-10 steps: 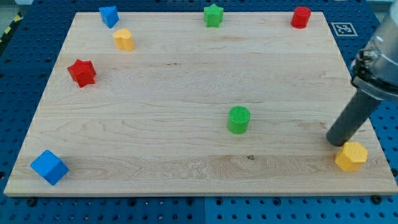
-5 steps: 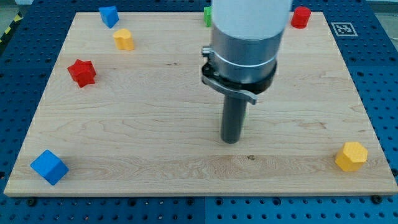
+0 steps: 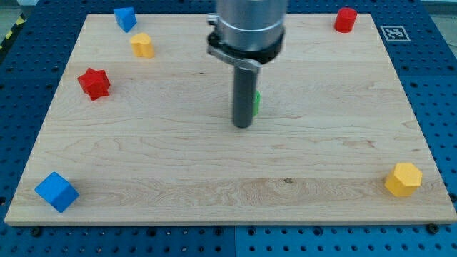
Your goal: Push the green circle to the center right
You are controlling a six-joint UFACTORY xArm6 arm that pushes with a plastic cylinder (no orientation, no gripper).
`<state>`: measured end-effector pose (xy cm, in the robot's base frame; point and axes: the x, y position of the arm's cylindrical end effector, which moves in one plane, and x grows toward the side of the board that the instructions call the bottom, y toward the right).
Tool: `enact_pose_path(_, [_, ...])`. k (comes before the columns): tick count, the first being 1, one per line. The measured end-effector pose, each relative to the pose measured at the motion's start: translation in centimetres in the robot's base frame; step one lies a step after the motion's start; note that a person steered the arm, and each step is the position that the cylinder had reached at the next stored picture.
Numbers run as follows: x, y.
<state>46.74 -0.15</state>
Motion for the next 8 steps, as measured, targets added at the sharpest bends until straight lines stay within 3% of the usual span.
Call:
enact_pose_path(2, [-2.4,-2.8])
enact_pose_path(8, [-4.1,5.2])
